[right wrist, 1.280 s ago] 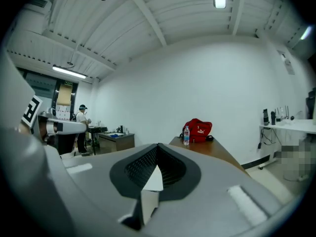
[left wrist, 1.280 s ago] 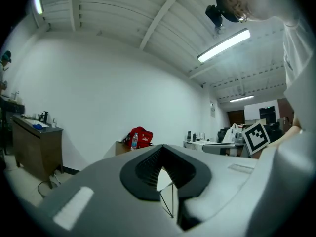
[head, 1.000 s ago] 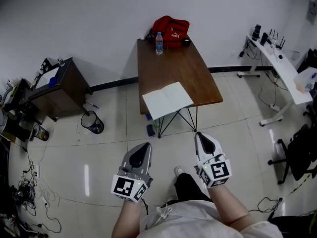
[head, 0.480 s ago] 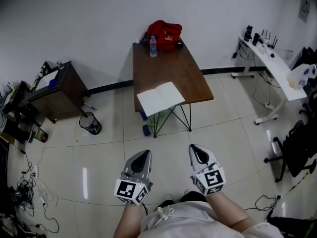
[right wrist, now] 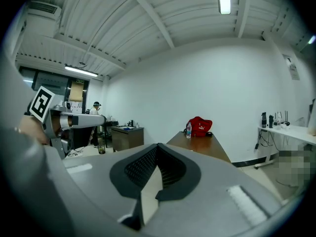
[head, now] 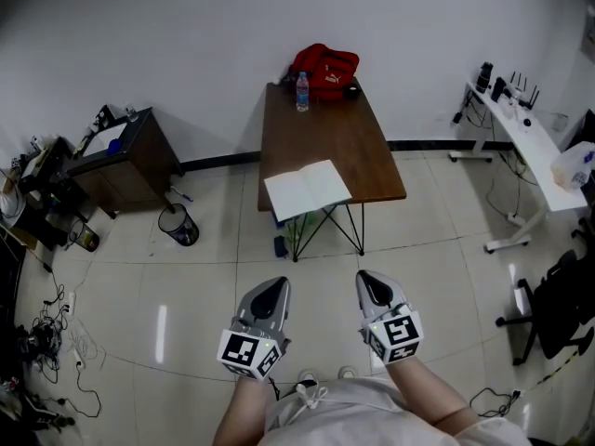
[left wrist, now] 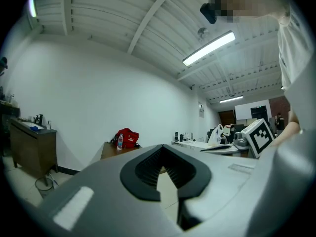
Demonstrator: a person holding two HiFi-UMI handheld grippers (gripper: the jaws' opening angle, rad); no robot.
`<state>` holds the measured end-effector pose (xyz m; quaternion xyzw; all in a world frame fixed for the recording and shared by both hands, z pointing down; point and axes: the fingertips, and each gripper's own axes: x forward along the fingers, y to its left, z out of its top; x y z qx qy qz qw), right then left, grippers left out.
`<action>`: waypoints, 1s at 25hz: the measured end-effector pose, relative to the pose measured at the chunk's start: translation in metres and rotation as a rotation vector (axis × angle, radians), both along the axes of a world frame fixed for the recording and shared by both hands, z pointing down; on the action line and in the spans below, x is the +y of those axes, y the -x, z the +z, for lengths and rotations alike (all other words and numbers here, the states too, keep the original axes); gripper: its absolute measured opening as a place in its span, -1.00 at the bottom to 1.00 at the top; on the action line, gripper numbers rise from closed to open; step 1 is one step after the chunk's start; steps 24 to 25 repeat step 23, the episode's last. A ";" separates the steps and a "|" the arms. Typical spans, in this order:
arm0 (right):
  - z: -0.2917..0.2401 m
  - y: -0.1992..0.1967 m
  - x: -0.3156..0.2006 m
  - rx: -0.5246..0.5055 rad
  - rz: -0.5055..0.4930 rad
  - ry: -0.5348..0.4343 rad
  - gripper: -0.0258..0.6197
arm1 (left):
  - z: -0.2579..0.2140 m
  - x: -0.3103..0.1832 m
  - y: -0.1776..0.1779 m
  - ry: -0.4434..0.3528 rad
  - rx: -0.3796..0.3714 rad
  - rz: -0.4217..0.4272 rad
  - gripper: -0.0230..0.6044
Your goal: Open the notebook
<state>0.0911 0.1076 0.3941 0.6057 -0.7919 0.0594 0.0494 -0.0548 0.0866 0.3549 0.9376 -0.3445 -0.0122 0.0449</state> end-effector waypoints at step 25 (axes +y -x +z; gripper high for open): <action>-0.002 -0.011 -0.005 -0.004 -0.013 0.011 -0.91 | 0.005 -0.002 -0.008 0.015 0.005 0.002 -0.91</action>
